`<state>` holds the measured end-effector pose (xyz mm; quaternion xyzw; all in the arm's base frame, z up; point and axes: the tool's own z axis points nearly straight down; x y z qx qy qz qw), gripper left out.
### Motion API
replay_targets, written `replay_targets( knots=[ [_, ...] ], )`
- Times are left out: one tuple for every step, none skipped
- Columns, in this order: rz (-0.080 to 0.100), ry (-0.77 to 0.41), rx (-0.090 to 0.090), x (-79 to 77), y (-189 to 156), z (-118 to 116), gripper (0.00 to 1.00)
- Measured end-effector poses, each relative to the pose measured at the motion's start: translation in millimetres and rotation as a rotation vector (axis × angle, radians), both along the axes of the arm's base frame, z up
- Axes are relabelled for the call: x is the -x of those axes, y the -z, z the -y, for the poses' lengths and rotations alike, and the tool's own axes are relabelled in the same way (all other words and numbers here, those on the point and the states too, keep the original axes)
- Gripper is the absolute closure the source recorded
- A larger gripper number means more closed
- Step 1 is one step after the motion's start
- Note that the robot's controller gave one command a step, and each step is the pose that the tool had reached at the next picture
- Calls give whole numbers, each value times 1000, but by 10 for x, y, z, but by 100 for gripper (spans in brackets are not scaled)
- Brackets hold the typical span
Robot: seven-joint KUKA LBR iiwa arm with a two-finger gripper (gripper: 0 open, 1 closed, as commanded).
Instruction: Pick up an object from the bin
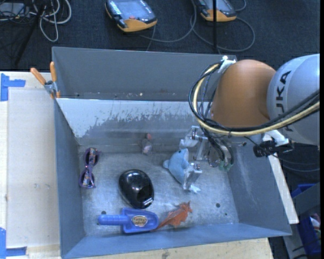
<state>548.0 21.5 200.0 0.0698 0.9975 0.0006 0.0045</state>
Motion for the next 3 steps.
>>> replay_targets(
  knots=[
    [-6, 34, 1, 36, 633, 154, 0],
    [25, 58, 2, -247, 1203, 85, 100],
    [25, 57, 2, -247, 1203, 84, 100]
  ],
)
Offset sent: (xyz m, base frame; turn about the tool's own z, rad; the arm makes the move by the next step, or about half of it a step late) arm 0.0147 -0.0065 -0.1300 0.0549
